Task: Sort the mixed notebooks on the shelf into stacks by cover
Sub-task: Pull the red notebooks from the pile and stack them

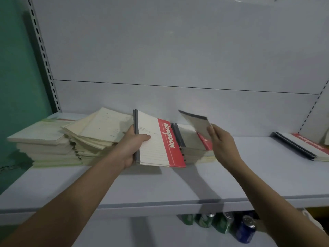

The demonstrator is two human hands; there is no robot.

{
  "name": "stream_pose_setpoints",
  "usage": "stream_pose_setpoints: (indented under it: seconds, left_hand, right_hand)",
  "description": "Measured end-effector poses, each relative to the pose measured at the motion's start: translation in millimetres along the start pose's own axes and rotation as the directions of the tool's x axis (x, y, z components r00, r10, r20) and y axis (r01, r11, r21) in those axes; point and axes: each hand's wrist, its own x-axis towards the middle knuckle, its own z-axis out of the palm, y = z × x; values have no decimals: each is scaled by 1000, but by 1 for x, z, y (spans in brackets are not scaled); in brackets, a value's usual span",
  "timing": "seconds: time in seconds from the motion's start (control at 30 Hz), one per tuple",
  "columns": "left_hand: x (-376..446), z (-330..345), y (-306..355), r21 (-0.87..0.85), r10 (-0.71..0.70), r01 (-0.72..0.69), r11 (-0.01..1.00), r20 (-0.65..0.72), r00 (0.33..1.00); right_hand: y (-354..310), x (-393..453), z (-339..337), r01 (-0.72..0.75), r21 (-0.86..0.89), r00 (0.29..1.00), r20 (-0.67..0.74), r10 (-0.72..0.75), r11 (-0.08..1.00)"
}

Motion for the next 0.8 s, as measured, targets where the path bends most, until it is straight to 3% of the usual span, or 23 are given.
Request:
stream_pose_setpoints:
  seconds: [0.07, 0.13, 0.23, 0.33, 0.4, 0.5, 0.57, 0.67, 0.8]
  left_hand:
    - [-2, 12, -5, -27, 8, -7, 1000, 25, 1000]
    - [-6, 28, -10, -72, -17, 21, 997, 53, 998]
    - [-16, 50, -15, -156, -72, 92, 984, 127, 989]
    - [-24, 65, -21, -147, -69, 89, 985, 138, 988]
    - [-31, 76, -22, -110, -47, 61, 992, 129, 991]
    - [-43, 100, -20, -111, -22, 37, 993, 129, 991]
    - [-54, 126, -22, -128, -15, 32, 991, 134, 991]
    - [-75, 177, -32, -134, -21, 39, 990, 130, 991]
    - [-105, 258, -51, -80, -60, 72, 994, 145, 988]
  right_hand:
    - [-27, -20, -2, 25, 63, 1000, -9, -25, 998]
    - [-45, -41, 2, 90, -12, 989, 119, -88, 996]
    - [-50, -68, 7, 302, -185, 902, 374, -217, 935]
    - [-46, -83, -3, 367, -181, 829, 508, -233, 912]
    - [-44, -88, -22, 257, -107, 846, 505, -170, 961]
    - [-31, -92, -55, 83, -78, 966, 252, -61, 993]
    - [-17, -95, -80, -102, -17, 985, 139, 103, 995]
    - [9, -106, -123, -449, 290, 886, 270, 378, 845]
    - [54, -132, -192, -593, 458, 805, 328, 494, 663]
